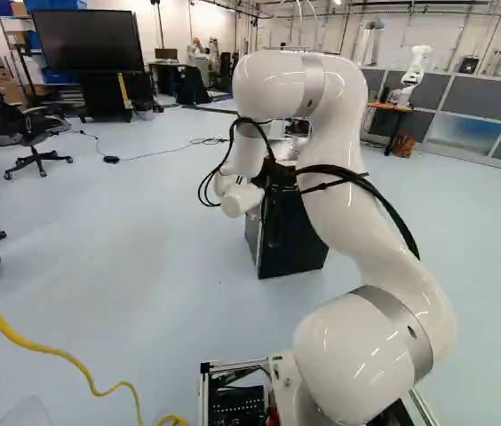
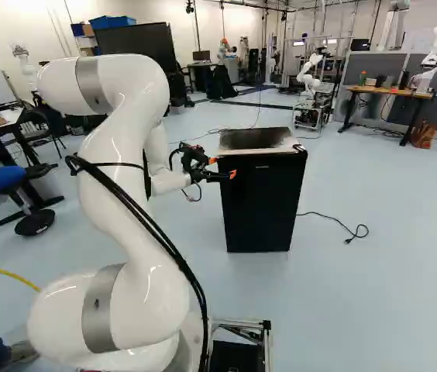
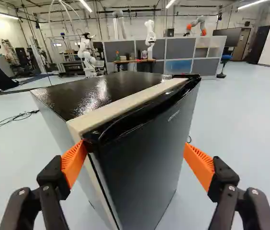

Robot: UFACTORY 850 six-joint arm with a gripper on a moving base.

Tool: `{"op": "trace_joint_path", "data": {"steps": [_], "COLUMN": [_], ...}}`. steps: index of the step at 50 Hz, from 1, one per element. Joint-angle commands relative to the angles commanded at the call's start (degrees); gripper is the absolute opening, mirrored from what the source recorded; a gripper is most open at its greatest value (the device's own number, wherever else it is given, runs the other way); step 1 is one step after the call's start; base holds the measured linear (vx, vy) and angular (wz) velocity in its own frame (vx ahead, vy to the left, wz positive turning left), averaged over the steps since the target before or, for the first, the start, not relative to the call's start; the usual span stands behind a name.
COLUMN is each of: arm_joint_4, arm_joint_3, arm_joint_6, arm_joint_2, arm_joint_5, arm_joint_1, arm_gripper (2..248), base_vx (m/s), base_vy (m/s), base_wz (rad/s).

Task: Grab a drink from the fridge

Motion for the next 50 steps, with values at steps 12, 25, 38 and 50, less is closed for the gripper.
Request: {"op": "trace_joint_path", "data": {"steps": [12, 25, 38, 50], "arm_joint_4": [0.0, 0.0, 0.0, 0.0], "arm_joint_3": [4.19, 8.95, 13.7, 17.71], "arm_joint_6": [0.0, 0.0, 0.0, 0.0], "arm_joint_2": [2.48, 5.31, 8.15, 10.57], "arm_joint_5": [0.0, 0.0, 0.0, 0.0], "arm_joint_1": [0.59, 1.86, 3.1, 3.78], "arm_gripper": [247, 247, 247, 247], "base_vx": [-0.001, 0.0, 0.0, 0.0], "base_vy": [-0.001, 0.0, 0.0, 0.0], "base_wz": [-0.003, 0.0, 0.0, 0.0]}}
